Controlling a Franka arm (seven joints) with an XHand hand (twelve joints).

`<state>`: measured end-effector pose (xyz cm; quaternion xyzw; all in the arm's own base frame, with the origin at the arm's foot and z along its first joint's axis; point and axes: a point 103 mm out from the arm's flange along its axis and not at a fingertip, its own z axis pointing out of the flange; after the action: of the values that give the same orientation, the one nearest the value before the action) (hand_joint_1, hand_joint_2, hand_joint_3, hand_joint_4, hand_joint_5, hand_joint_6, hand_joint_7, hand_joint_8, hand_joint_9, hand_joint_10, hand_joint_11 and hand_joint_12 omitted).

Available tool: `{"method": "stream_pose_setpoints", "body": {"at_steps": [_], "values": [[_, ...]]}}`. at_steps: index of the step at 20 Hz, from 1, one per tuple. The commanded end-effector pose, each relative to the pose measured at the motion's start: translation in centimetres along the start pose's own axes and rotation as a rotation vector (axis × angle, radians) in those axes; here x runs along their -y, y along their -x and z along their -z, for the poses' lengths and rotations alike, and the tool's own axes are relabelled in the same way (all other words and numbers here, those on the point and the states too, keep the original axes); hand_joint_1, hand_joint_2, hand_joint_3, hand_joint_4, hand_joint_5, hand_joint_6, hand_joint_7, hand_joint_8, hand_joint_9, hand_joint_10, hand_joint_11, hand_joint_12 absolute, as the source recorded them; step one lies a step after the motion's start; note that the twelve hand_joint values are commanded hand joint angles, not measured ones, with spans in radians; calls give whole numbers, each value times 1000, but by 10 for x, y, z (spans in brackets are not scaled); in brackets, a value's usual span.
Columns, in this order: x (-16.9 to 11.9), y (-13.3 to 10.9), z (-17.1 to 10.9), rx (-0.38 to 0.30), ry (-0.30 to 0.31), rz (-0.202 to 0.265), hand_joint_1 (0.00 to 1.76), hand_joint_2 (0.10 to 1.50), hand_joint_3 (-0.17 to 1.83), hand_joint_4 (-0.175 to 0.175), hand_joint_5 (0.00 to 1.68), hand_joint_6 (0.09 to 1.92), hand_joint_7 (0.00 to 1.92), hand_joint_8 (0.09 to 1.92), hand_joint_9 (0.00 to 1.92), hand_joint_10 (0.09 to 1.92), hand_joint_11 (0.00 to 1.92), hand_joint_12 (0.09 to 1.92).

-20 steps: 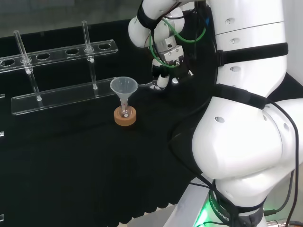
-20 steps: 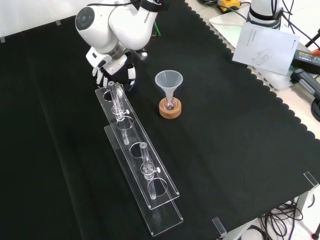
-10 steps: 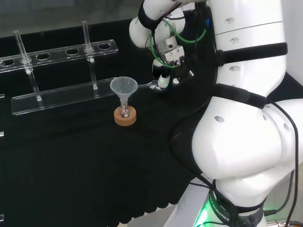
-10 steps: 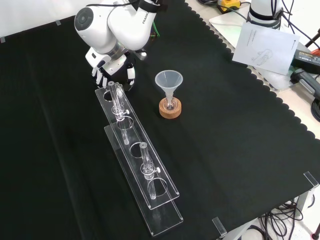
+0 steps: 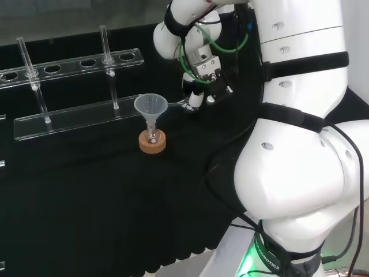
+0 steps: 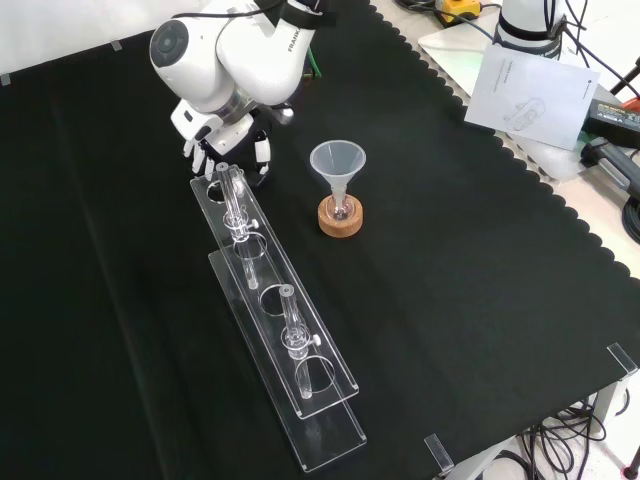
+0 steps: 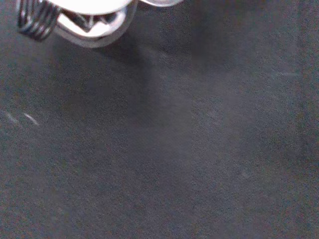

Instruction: Pick up the weighing funnel.

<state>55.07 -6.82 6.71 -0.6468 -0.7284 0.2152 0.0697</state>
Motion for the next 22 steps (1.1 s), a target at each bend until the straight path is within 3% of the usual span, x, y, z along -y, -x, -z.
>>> {"method": "stream_pose_setpoints", "body": {"at_steps": [1,4,10,12,14,17,22], "values": [[-3,-13,4,16,14,2,925,602,623,45,809,687,570,633,850,456,564,1270],[-3,-13,4,12,13,-7,924,602,624,48,829,697,569,634,849,456,563,1270],[-2,-11,3,40,0,-16,933,613,629,81,1033,683,569,645,849,462,563,1273],[-2,-13,3,50,3,-21,1031,742,487,143,1135,709,572,651,852,467,566,1272],[-2,-14,4,59,2,-28,1081,762,470,168,1205,684,587,645,861,463,576,1262],[-1,-15,8,58,3,-44,1111,673,638,175,1247,708,624,630,891,449,603,1245],[2,-11,17,78,-2,-66,1116,634,720,175,1241,758,657,626,934,442,640,1235]]}}
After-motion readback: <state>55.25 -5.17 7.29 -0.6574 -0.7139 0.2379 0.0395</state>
